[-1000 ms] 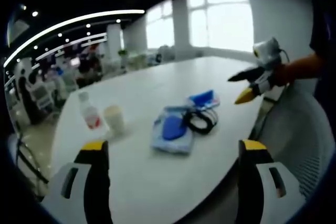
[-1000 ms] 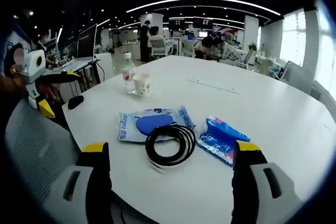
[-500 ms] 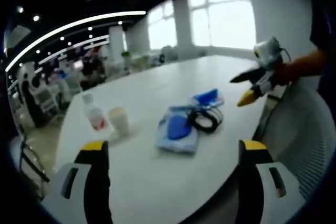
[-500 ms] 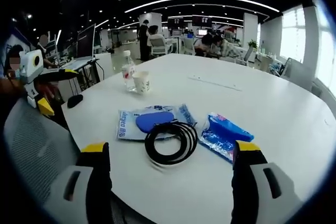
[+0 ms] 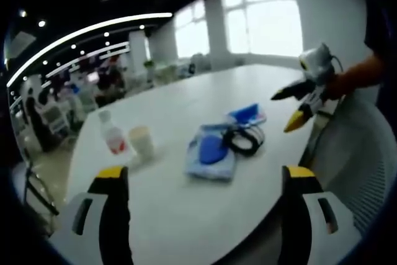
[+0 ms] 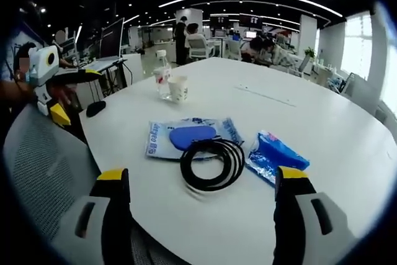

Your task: Arrange the tabletop items into an orderly group along one side of the table until the central work area is clear of visible clutter.

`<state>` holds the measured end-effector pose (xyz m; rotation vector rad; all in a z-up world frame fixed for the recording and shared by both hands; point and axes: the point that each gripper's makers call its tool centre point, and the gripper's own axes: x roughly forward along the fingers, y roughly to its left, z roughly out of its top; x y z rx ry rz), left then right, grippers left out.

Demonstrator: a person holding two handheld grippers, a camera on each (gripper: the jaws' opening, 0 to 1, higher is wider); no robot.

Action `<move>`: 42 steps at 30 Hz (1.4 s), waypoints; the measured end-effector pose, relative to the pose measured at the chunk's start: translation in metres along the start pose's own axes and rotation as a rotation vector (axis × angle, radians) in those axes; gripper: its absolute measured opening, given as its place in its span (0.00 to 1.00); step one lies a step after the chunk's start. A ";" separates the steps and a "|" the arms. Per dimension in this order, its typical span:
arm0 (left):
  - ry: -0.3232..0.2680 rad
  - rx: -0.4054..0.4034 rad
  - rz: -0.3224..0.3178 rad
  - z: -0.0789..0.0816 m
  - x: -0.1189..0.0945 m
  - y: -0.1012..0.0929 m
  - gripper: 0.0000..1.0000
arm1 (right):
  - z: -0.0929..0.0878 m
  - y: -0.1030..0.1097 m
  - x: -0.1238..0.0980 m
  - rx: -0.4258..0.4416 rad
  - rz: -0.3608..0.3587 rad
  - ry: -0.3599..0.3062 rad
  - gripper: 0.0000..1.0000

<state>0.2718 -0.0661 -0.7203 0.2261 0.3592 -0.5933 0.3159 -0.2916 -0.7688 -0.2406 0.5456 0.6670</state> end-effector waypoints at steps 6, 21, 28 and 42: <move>0.005 0.002 -0.003 -0.001 0.000 -0.001 0.99 | 0.002 0.000 0.010 -0.023 0.016 0.011 0.96; 0.014 0.005 -0.001 -0.003 0.001 0.000 0.98 | -0.013 -0.003 0.044 -0.132 0.070 0.102 0.88; 0.011 -0.001 0.005 -0.003 0.001 0.001 0.98 | -0.023 -0.008 0.056 -0.176 0.067 0.149 0.79; 0.026 -0.004 0.006 -0.006 0.002 0.002 0.97 | -0.028 -0.010 0.077 -0.175 0.086 0.172 0.65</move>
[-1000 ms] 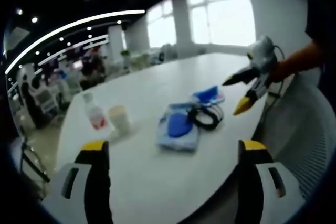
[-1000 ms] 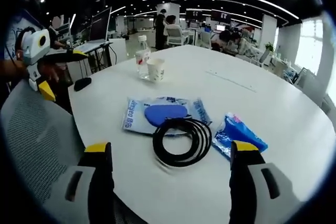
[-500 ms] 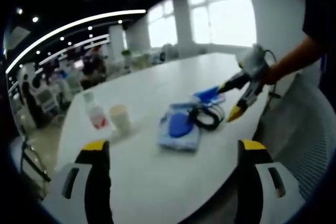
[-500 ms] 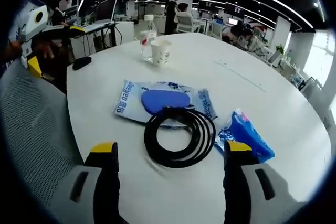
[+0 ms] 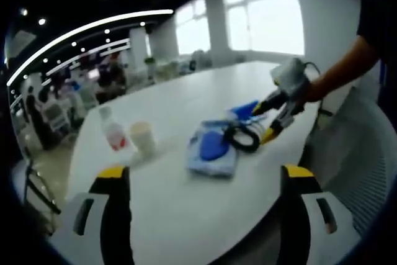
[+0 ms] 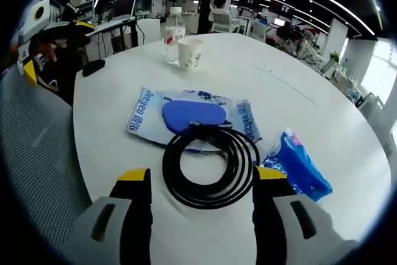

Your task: Arrange the tabletop items into an orderly group along one side of the table until the central work area is clear of visible clutter.

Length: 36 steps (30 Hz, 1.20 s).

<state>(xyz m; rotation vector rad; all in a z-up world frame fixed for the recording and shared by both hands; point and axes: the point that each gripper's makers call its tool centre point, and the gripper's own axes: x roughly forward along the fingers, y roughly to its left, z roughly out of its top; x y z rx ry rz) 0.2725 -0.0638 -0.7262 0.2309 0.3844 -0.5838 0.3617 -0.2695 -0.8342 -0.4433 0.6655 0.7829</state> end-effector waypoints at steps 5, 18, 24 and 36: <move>0.004 0.000 0.001 -0.001 0.000 0.000 0.97 | 0.000 0.002 0.005 0.009 0.016 -0.002 0.60; 0.020 0.004 0.005 -0.004 0.001 0.000 0.96 | 0.002 0.013 0.020 0.047 0.072 -0.027 0.43; 0.028 0.007 -0.003 -0.005 0.002 -0.001 0.96 | 0.003 0.019 0.029 0.076 0.094 -0.018 0.37; 0.020 -0.008 0.006 -0.004 0.002 0.002 0.96 | 0.005 0.025 0.046 0.172 0.107 0.003 0.26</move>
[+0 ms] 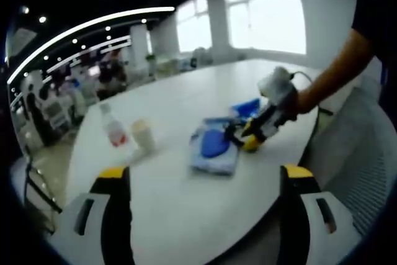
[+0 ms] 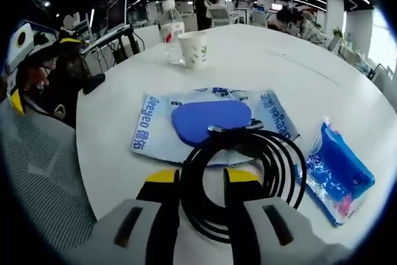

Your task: Arrange the tabletop items into an orderly group along one side of the table until the central work area is clear of visible clutter.

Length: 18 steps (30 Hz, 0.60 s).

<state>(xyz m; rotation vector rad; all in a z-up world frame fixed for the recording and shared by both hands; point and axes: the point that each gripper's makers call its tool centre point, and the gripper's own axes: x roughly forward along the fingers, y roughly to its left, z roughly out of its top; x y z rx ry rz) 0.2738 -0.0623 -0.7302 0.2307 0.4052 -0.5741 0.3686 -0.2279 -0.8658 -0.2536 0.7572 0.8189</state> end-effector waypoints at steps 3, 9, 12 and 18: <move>0.001 0.002 0.001 0.000 0.000 0.000 0.96 | 0.000 0.003 0.003 0.026 0.006 0.006 0.22; 0.002 -0.001 0.009 -0.001 0.000 0.002 0.96 | -0.002 0.006 0.007 0.063 0.006 0.025 0.12; 0.002 0.000 0.011 0.000 0.001 0.003 0.96 | -0.001 0.004 0.006 0.072 -0.010 0.019 0.10; 0.000 0.001 0.009 0.000 0.001 0.002 0.96 | 0.000 -0.003 -0.002 0.084 -0.042 -0.003 0.07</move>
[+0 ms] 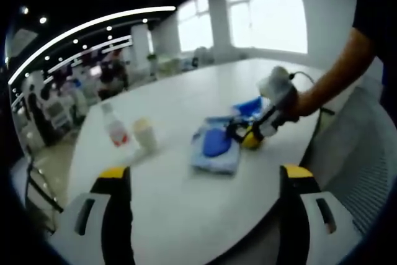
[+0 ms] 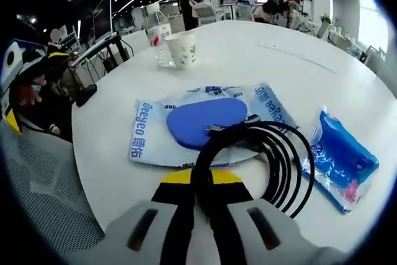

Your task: Arrange the tabletop items into an orderly group along one side of the table until the central work area is clear of visible clutter.

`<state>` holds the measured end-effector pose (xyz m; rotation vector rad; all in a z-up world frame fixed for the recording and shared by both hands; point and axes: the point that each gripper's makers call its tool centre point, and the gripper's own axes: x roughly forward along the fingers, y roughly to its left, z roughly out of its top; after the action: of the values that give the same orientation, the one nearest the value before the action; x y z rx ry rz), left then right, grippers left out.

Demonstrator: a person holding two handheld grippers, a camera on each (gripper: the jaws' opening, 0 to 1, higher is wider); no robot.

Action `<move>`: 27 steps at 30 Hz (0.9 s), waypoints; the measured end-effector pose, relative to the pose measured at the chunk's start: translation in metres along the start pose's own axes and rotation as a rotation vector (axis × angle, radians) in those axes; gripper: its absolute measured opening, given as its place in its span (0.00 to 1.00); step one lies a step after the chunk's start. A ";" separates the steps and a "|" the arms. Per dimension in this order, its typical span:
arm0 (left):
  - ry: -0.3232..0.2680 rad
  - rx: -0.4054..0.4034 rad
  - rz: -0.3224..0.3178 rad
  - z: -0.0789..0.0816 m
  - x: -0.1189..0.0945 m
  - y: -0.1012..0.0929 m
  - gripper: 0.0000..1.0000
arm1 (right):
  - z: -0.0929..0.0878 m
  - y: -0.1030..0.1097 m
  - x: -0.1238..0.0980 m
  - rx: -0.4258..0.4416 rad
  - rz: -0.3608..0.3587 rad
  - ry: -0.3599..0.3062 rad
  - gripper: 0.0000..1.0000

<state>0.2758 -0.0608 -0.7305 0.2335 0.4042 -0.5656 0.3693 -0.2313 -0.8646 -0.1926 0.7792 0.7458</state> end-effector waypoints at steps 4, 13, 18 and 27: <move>0.000 0.003 -0.007 0.000 0.000 -0.001 0.96 | 0.004 -0.002 -0.006 0.010 -0.009 -0.025 0.05; -0.009 0.000 -0.013 0.002 0.001 -0.004 0.96 | 0.008 -0.006 -0.020 0.003 -0.029 -0.065 0.04; -0.009 0.000 -0.017 0.002 0.001 -0.005 0.96 | 0.014 -0.008 -0.029 -0.005 -0.032 -0.099 0.04; -0.010 0.001 -0.025 0.002 0.001 -0.007 0.96 | 0.022 -0.017 -0.045 -0.031 -0.063 -0.140 0.04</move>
<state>0.2736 -0.0674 -0.7295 0.2269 0.3976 -0.5910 0.3720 -0.2589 -0.8192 -0.1897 0.6264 0.7038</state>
